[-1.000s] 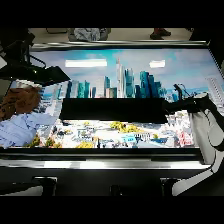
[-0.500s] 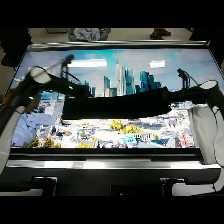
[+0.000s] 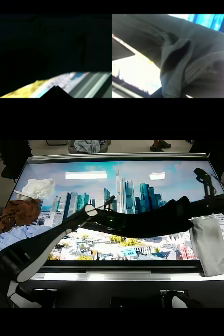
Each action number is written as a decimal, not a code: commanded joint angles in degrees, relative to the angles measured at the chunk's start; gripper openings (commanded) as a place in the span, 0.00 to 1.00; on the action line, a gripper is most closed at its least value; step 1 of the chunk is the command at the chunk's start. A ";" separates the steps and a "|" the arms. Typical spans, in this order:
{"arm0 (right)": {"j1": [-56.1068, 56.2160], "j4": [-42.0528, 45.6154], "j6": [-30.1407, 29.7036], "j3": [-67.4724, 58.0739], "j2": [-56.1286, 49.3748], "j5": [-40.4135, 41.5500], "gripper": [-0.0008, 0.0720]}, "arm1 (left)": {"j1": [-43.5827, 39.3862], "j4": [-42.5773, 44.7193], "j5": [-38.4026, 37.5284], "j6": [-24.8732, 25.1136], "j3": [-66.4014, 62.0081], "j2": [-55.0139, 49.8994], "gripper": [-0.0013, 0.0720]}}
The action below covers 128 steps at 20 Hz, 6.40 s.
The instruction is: Fold the shirts.
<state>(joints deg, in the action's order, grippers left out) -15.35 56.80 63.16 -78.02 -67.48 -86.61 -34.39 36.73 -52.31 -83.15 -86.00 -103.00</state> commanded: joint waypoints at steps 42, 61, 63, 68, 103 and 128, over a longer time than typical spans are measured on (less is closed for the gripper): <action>13.05 4.20 6.64 -0.02 -18.10 14.91 0.94 | 20.81 26.36 -16.31 -0.83 -7.89 30.58 0.06; 6.71 -28.35 -8.63 26.53 -19.43 22.40 0.06 | 21.09 28.30 -16.28 -1.49 -7.89 30.60 0.06; 5.81 -29.05 -14.58 23.10 -18.88 18.01 0.06 | 21.14 28.46 -16.28 -1.46 -7.89 30.60 0.06; -2.99 -14.56 -4.90 -0.33 -15.47 6.29 0.06 | 21.14 28.52 -16.28 -1.29 -7.89 30.25 0.06; -49.27 28.81 5.42 11.32 -8.00 -4.24 0.07 | 21.14 28.46 -16.26 -0.66 -7.87 29.35 0.06; 5.73 27.96 -4.92 0.42 -7.98 2.75 0.85 | 19.56 57.40 -14.49 -16.28 21.70 34.10 0.94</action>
<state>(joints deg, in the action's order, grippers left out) -12.10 84.25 57.39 -83.00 -76.99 -85.32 -14.74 93.60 -75.88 -97.47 -73.03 -73.49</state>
